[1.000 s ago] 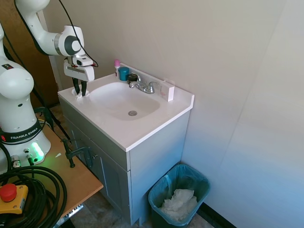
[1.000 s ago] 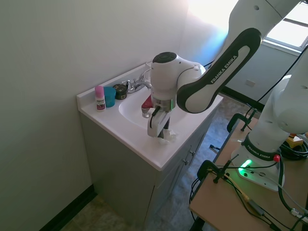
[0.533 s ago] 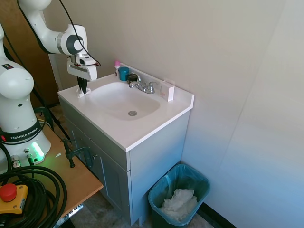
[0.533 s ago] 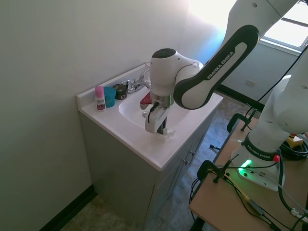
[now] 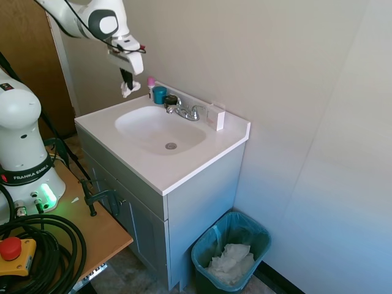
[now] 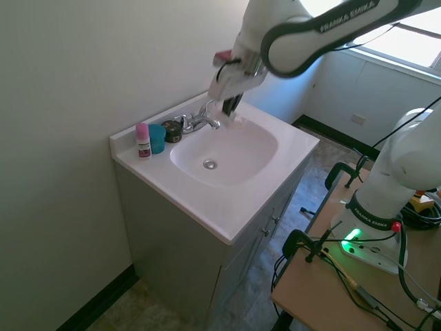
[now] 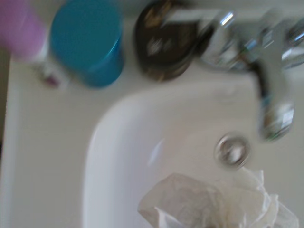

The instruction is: Throw the tissue in the trash bin

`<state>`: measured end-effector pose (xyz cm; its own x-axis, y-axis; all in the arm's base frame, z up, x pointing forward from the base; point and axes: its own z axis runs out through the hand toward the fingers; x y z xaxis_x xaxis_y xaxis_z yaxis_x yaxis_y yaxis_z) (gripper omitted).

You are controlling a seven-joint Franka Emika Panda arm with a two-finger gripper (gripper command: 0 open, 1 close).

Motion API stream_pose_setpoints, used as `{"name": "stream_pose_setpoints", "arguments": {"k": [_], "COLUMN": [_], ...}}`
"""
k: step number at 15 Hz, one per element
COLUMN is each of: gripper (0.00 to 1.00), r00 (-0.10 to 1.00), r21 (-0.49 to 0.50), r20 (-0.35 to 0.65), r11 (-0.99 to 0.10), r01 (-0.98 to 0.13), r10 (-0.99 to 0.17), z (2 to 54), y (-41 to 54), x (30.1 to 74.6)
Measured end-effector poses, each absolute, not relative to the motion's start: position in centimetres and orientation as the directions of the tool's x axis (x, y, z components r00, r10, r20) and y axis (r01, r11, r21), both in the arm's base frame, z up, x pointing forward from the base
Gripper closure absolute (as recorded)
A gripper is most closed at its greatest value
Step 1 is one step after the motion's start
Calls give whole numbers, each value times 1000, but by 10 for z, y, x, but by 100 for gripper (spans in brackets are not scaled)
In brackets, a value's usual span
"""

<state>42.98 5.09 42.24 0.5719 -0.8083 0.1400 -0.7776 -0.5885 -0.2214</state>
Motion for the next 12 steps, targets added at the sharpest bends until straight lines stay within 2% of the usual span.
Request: {"name": "stream_pose_setpoints", "arguments": {"k": [3, 5, 8, 10, 12], "gripper": [100, 100, 100, 100, 100], "r00": [373, 220, -15, -144, -204], "r21": [-343, -397, -436, -421, -391], "r20": [152, 126, 45, -25, -63], "r11": [-403, -253, -6, 141, 212], "r01": [-848, -882, -900, -896, -896], "r10": [-915, -967, -999, -989, -977], "z": [477, 489, 467, 434, 396], "y": [-79, -167, -282, -337, -368], "x": [440, 436, 428, 433, 450]}}
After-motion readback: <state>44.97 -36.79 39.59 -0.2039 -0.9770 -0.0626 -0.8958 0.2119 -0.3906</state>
